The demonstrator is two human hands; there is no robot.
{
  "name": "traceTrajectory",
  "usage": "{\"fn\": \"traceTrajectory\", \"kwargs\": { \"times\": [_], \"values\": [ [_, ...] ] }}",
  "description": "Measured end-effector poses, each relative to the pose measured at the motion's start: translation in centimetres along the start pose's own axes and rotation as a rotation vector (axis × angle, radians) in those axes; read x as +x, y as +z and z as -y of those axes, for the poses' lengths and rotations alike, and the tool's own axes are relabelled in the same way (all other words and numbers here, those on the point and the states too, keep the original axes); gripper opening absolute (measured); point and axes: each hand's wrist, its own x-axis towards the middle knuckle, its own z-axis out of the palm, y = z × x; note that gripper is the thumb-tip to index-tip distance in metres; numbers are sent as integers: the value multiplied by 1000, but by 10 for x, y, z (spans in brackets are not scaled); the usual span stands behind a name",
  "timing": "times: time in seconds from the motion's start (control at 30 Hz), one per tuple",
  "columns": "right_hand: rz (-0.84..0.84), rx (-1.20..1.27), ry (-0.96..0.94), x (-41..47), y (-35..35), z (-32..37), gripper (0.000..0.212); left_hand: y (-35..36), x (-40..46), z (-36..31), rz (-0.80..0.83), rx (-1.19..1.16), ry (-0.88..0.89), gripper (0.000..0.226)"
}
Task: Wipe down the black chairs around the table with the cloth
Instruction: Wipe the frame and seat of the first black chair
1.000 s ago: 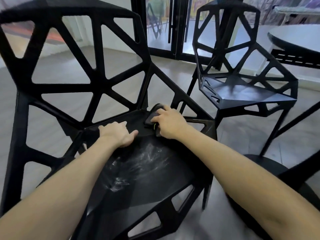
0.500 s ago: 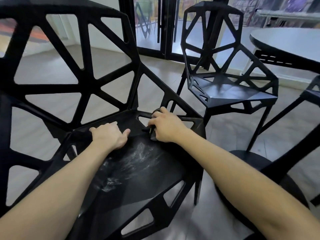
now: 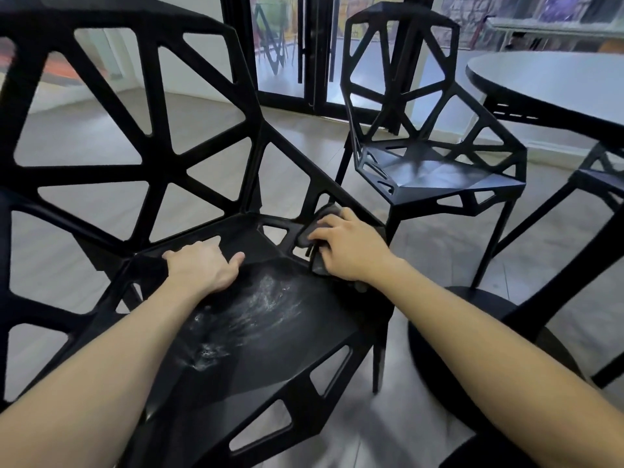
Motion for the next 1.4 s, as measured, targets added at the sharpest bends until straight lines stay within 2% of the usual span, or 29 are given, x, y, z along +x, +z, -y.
{"fn": "traceTrajectory", "kwargs": {
  "times": [0.17, 0.27, 0.37, 0.43, 0.47, 0.53, 0.6, 0.67, 0.73, 0.8, 0.83, 0.87, 0.97, 1.0, 1.1, 1.2, 1.23, 1.33, 1.4],
  "values": [
    [-104, 97, 120, -50, -20, -43, 41, 2, -3, 2, -6, -39, 17, 81],
    [-196, 214, 232, -74, -12, -32, 44, 5, -3, 2, -3, -53, 21, 83],
    [-149, 420, 24, -108, 3, 27, 52, 2, -3, 4, 8, -32, 41, 85],
    [-76, 445, -58, -110, 6, 47, 66, -3, -5, 3, 83, -22, 30, 92],
    [-79, 448, -35, -103, 8, 47, 71, -7, -8, 2, 130, -6, 31, 95],
    [-136, 466, 116, -88, 8, 38, 67, -12, -19, 3, 138, 43, 78, 88],
    [-142, 518, 248, -79, 3, 28, 54, -18, -36, 3, -21, 12, 202, 74],
    [-119, 693, 262, -73, 1, 23, 42, -29, -51, -5, -80, -200, 385, 75],
    [-94, 999, 250, -67, -6, 28, 37, -41, -64, -15, 51, -574, 570, 92],
    [-61, 1415, 262, -58, -15, 35, 38, -52, -74, -20, 226, -926, 626, 107],
    [-43, 1588, 267, -54, -19, 39, 40, -56, -77, -20, 262, -1053, 601, 103],
    [-26, 1717, 272, -49, -23, 44, 41, -61, -82, -21, 276, -1155, 573, 89],
    [49, 1898, 322, -36, -29, 49, 40, -71, -89, -24, 296, -1426, 516, 41],
    [71, 1904, 325, -33, -29, 49, 41, -72, -89, -23, 293, -1503, 485, 36],
    [106, 1795, 334, -25, -34, 44, 41, -74, -83, -17, 264, -1652, 386, 45],
    [120, 1781, 347, -14, -48, 40, 48, -83, -77, -13, 166, -1581, 334, 24],
    [102, 1691, 326, -7, -55, 41, 54, -90, -74, -12, 109, -1516, 347, 20],
    [113, 1121, 165, 14, -87, 59, 80, -117, -69, -8, -28, -1250, 483, 27],
    [98, 867, 76, 31, -104, 73, 77, -142, -72, -7, -67, -1164, 535, 31]
  ]
}}
